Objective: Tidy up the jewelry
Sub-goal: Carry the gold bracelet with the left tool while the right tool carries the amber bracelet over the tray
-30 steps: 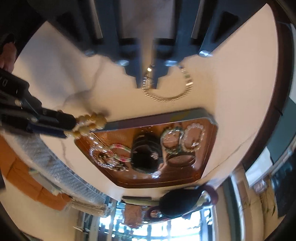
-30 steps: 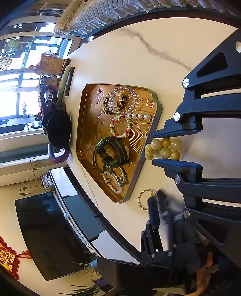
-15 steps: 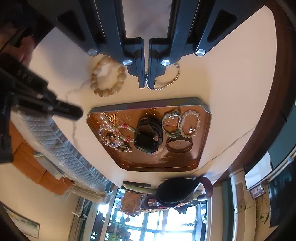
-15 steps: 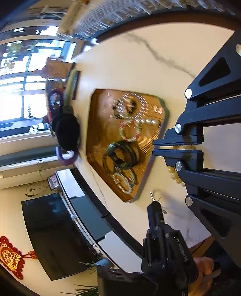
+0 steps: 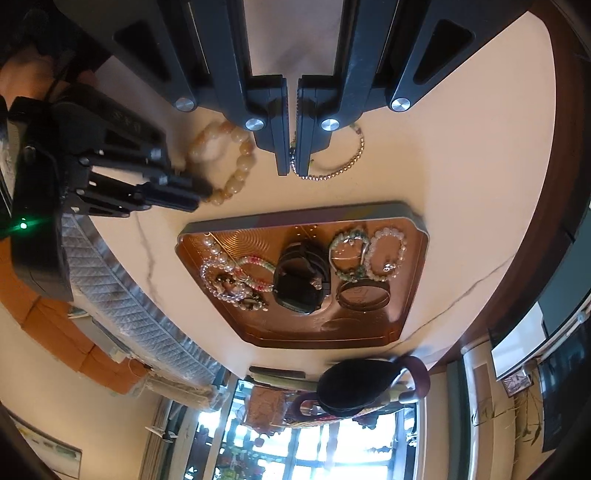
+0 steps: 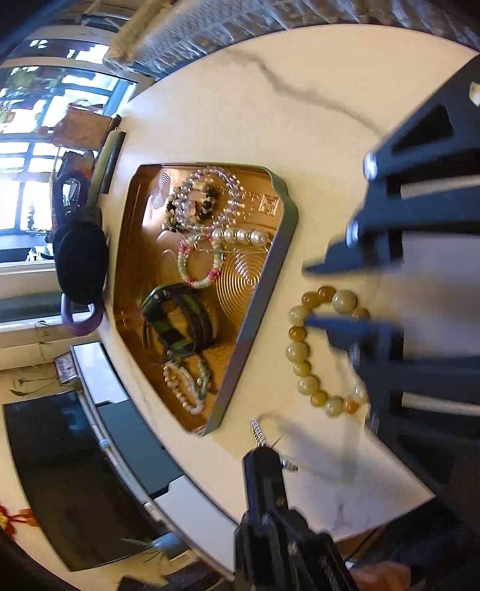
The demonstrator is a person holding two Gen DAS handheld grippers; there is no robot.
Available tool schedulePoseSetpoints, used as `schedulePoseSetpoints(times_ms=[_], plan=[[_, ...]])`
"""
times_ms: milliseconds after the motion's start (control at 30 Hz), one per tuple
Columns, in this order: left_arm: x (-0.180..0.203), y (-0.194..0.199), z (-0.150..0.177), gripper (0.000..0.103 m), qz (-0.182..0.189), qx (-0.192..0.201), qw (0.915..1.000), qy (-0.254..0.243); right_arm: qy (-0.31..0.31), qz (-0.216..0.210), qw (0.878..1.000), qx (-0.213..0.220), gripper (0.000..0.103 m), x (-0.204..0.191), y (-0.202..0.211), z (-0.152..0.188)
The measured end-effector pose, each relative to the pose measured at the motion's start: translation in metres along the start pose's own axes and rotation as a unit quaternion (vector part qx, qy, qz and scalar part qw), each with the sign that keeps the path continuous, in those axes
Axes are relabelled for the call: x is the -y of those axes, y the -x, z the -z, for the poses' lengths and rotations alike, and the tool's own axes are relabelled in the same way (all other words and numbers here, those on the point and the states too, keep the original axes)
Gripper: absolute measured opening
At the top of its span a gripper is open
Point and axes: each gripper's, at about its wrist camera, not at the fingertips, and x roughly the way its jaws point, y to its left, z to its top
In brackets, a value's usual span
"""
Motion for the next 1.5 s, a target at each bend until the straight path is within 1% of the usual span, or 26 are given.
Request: schedulePoseSetpoints(times_ms=[100,167,200,233,300,333,433,533,700,967,1100,1267,1367,1500], plan=[[0.003,0.002,0.0,0.003,-0.001,0.005,1.0,-0.008,-0.016,-0.011,1.0,0.002,0.01,0.005,0.0,-0.002],[0.005,0.005,-0.001,0.003,0.003,0.009,0.9999,-0.01,-0.017,-0.008,1.0,0.006,0.01,0.005,0.003,-0.002],[0.005,0.006,-0.001,0.003,0.008,0.009,0.9999,-0.008,-0.02,-0.01,1.0,0.013,0.01,0.005,0.006,-0.003],[0.005,0.006,-0.001,0.003,0.019,0.004,0.9998,-0.007,-0.021,-0.01,1.0,0.021,0.01,0.005,0.012,-0.004],[0.005,0.012,-0.002,0.003,0.024,0.008,0.9997,-0.002,-0.022,-0.013,0.999,0.039,0.01,0.004,0.024,-0.008],[0.007,0.016,-0.003,0.003,0.033,0.011,0.9994,-0.001,-0.022,-0.015,0.998,0.048,0.01,0.004,0.03,-0.01],[0.013,0.031,-0.007,0.003,0.041,0.031,0.9987,-0.008,-0.016,-0.016,0.997,0.072,0.01,0.003,0.047,-0.017],[0.017,0.041,-0.014,0.003,0.032,0.052,0.9981,-0.011,-0.016,-0.019,0.995,0.094,0.01,0.004,0.064,-0.026],[0.02,0.052,-0.024,0.003,0.034,0.068,0.997,-0.012,-0.009,-0.022,0.993,0.115,0.01,0.001,0.081,-0.038],[0.027,0.064,-0.041,0.003,0.017,0.096,0.9947,-0.032,0.022,-0.031,0.989,0.146,0.01,-0.011,0.104,-0.059],[0.022,0.069,-0.058,0.003,0.015,0.11,0.9933,-0.031,0.026,-0.03,0.987,0.158,0.01,-0.007,0.112,-0.07],[0.009,0.076,-0.087,0.003,0.01,0.134,0.9907,-0.021,0.026,-0.027,0.985,0.17,0.01,0.007,0.115,-0.088],[0.002,0.071,-0.103,0.003,0.008,0.14,0.9899,-0.019,0.027,-0.026,0.984,0.172,0.01,0.014,0.112,-0.1],[-0.01,0.051,-0.123,0.003,0.009,0.137,0.9904,-0.011,0.036,-0.018,0.984,0.171,0.01,0.02,0.101,-0.116]])
